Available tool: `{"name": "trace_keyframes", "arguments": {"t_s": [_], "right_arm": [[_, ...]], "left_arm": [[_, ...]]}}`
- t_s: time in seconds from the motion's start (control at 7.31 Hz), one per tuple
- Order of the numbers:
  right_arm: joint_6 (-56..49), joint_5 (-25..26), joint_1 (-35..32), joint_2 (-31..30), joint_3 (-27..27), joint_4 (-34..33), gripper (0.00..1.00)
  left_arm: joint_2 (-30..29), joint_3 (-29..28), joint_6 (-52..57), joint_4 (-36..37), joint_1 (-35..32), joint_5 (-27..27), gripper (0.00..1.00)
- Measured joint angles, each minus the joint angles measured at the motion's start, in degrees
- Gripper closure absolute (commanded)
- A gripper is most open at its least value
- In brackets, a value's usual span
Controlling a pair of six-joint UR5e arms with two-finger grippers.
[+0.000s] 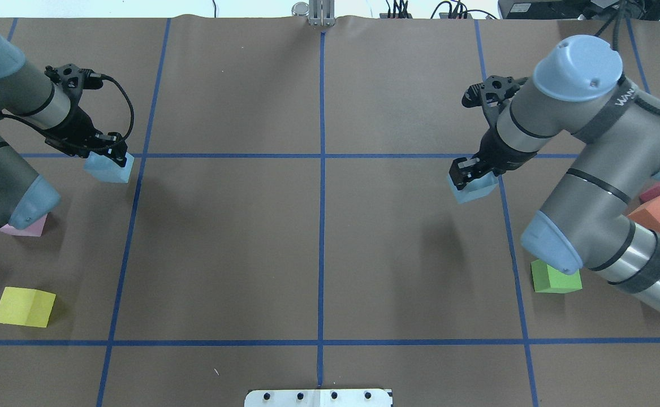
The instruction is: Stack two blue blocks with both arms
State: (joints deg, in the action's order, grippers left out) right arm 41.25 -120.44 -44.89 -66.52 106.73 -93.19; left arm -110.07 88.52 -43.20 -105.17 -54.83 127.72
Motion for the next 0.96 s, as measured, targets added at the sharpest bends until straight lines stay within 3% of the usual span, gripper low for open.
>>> {"name": "trace_keyframes", "arguments": {"t_s": [0.27,0.68,0.96], "right_arm": [[9.1,3.0,3.9,5.9,-2.3,-1.3,0.36],[20.5,9.2,10.1,17.9,-12.0,-1.2,0.36],[23.6,11.4,11.5,21.9,-18.5,3.5,0.36]], "left_arm": [[-3.0,0.3,-4.7,3.9,-0.7,0.1,0.48],[-7.7,1.1,-12.3,9.2,-0.8,0.2,0.48],[-10.4,1.6,-14.3,12.9,-0.8,0.2,0.48]]}}
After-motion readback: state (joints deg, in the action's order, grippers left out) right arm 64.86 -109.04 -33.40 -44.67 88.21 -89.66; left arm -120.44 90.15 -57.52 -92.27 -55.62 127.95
